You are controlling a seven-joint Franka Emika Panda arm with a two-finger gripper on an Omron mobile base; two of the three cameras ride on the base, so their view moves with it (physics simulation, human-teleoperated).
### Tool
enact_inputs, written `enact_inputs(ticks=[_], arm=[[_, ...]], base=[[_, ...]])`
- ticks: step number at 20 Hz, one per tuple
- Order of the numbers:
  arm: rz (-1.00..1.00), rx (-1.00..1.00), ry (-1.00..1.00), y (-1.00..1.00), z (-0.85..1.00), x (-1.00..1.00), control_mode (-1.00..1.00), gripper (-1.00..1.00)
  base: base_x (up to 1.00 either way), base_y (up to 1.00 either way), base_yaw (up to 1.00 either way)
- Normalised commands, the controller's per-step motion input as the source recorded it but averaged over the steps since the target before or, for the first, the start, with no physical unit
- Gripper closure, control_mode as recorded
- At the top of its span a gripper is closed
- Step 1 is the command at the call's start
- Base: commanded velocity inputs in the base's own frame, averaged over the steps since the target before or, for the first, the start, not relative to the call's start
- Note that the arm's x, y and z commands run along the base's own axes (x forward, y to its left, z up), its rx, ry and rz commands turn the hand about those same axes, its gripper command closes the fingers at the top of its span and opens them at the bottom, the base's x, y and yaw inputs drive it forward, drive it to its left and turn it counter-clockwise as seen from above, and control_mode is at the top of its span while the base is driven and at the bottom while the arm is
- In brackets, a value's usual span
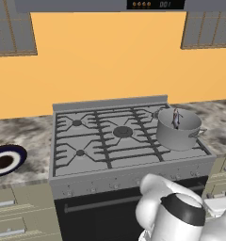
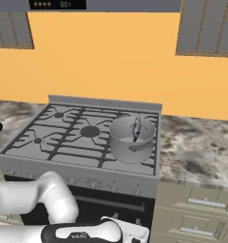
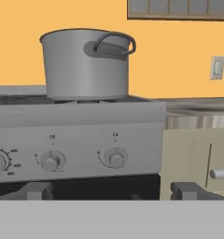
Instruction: Retrieve the frozen meat and place it in the pot on a burner. Then turn the burner on.
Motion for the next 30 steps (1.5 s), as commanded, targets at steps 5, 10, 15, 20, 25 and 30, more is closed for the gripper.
enact_inputs(ticks=[5, 10, 15, 20, 25, 30], arm=[[-0.02, -0.01, 0.00, 0.00, -0.07, 0.03, -1.00, -1.00], [0.00, 0.00, -0.01, 0.00, -0.04, 0.13, -1.00, -1.00], [0.00, 0.00, -0.04, 0.00, -0.12, 0.24, -1.00, -1.00], [0.00, 0.00, -0.02, -0.03, -0.14, 0.19, -1.00, -1.00], [0.00, 0.00, 0.00, -0.11, -0.17, 0.16, -1.00, -1.00], [0.00, 0.00, 0.00, -0.10, -0.16, 0.16, -1.00, -1.00]], base=[[0.00, 0.00, 0.00], [0.00, 0.00, 0.00], [0.00, 0.00, 0.00], [0.00, 0.00, 0.00], [0.00, 0.00, 0.00], [0.00, 0.00, 0.00]])
